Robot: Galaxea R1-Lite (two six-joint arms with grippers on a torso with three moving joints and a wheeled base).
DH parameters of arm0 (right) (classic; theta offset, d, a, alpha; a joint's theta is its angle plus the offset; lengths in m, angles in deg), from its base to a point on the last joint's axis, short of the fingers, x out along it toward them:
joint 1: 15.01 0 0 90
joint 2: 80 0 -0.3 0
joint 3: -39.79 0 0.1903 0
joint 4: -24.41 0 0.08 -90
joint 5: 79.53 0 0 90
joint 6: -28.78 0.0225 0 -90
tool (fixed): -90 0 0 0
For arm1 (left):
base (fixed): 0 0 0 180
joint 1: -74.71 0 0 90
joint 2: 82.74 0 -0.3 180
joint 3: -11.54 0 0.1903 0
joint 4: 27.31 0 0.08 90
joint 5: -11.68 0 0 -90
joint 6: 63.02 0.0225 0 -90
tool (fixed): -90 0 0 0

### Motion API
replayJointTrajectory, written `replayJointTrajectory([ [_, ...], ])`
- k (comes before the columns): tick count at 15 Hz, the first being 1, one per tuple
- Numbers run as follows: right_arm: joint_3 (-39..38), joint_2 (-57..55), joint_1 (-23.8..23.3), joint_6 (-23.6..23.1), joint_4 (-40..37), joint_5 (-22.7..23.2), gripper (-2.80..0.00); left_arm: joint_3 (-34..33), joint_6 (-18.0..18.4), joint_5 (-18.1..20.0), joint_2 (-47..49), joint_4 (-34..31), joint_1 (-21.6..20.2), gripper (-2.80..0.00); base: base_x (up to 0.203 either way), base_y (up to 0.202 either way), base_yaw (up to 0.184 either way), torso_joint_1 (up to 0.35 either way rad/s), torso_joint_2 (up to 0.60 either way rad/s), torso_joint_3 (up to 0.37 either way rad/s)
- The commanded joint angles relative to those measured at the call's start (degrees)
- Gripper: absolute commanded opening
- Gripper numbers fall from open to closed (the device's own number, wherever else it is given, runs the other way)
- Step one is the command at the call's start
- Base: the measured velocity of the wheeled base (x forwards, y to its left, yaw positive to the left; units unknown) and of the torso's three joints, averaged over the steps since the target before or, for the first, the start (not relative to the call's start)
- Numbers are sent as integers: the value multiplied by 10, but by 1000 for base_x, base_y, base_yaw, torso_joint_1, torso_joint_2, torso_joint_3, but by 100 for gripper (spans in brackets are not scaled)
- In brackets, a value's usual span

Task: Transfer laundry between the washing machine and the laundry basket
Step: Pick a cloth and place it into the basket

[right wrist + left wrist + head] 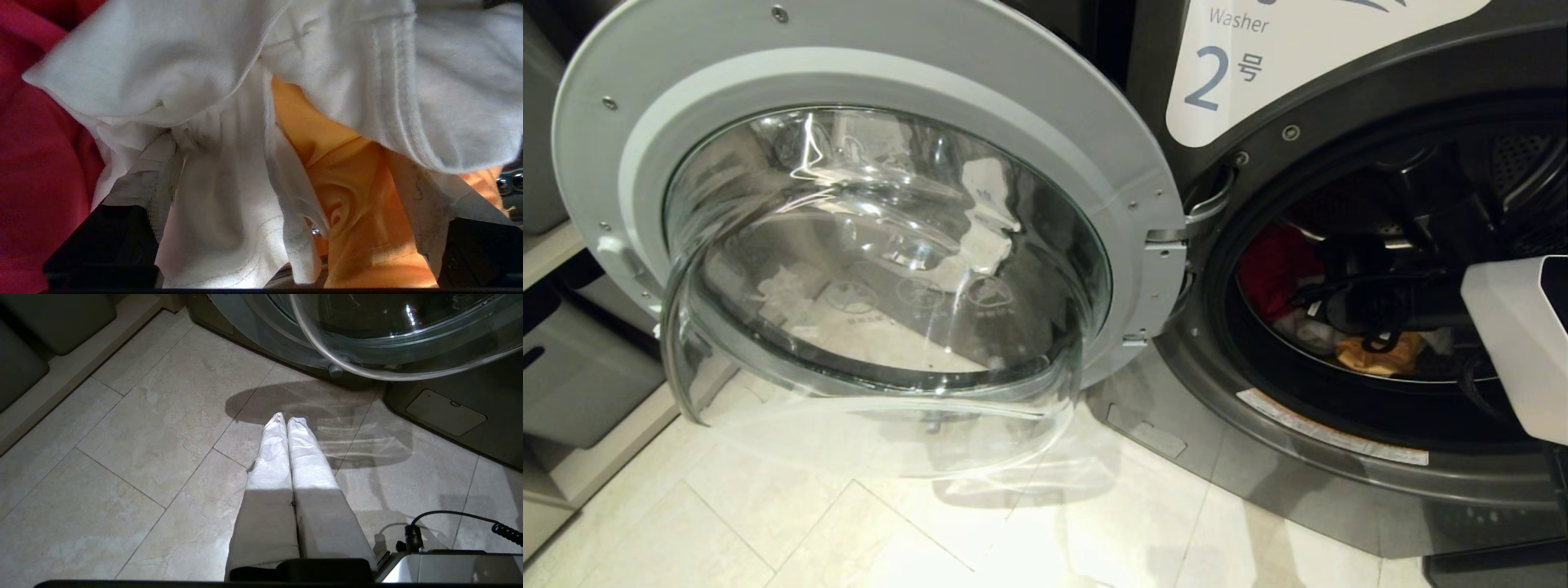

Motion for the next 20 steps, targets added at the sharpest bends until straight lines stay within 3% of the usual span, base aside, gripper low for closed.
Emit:
replayJointTrajectory([
  [1,0,-10,-1,2,0,-1,0,0,0,0,-1,0,0,-280,0,0,0,0,0,0],
  [2,0,-10,-1,1,0,-1,-280,0,0,0,-1,0,0,-280,0,0,0,0,0,0],
  [12,-25,30,4,5,-5,-1,-280,0,0,0,-1,0,0,-280,0,0,0,0,0,0],
  [16,-79,81,22,17,-2,-1,-280,0,-1,0,-1,0,1,-280,0,0,0,0,0,0],
  [20,-199,162,71,19,46,-5,-280,0,0,0,-1,0,0,-280,0,0,0,0,0,0],
])
